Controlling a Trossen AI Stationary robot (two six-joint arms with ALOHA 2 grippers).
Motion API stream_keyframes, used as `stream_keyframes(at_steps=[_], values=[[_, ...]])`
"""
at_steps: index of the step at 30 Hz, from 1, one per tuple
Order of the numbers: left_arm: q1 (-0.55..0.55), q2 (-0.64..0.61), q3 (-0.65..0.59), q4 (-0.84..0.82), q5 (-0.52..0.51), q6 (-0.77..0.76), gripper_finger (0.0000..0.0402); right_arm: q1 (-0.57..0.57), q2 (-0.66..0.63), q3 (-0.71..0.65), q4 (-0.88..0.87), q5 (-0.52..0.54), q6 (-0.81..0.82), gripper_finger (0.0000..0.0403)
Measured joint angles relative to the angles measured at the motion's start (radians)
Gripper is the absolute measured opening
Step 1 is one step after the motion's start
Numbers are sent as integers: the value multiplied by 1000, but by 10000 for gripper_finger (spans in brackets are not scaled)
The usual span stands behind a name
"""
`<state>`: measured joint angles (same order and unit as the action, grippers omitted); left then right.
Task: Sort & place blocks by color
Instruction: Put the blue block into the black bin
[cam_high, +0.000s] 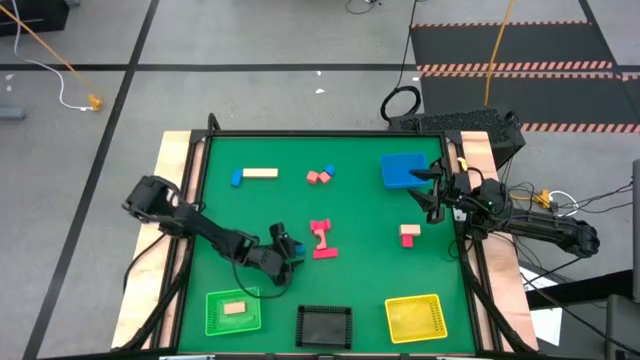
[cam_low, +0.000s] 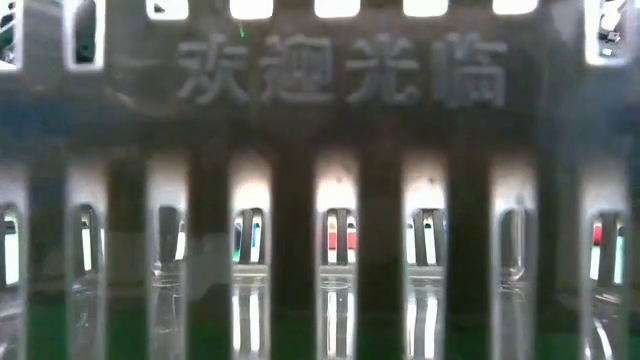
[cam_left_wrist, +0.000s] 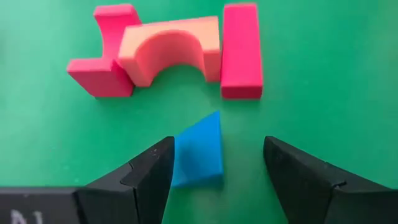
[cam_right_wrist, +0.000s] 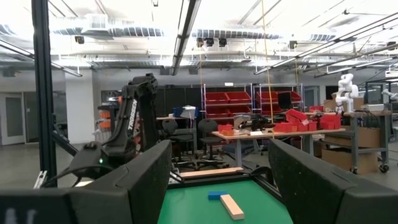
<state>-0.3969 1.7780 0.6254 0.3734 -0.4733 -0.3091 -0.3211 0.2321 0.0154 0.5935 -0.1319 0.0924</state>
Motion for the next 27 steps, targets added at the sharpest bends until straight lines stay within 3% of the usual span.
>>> stream_keyframes(at_steps=[8, 19, 27], values=[[6, 82, 4, 86, -29, -97, 231, 0, 0, 0, 0, 0, 0, 258], [6, 84, 4, 37, -51, -104, 86, 0, 0, 0, 0, 0, 0, 258], [13, 85, -1, 139, -39, -58, 84, 0, 0, 0, 0, 0, 0, 258]])
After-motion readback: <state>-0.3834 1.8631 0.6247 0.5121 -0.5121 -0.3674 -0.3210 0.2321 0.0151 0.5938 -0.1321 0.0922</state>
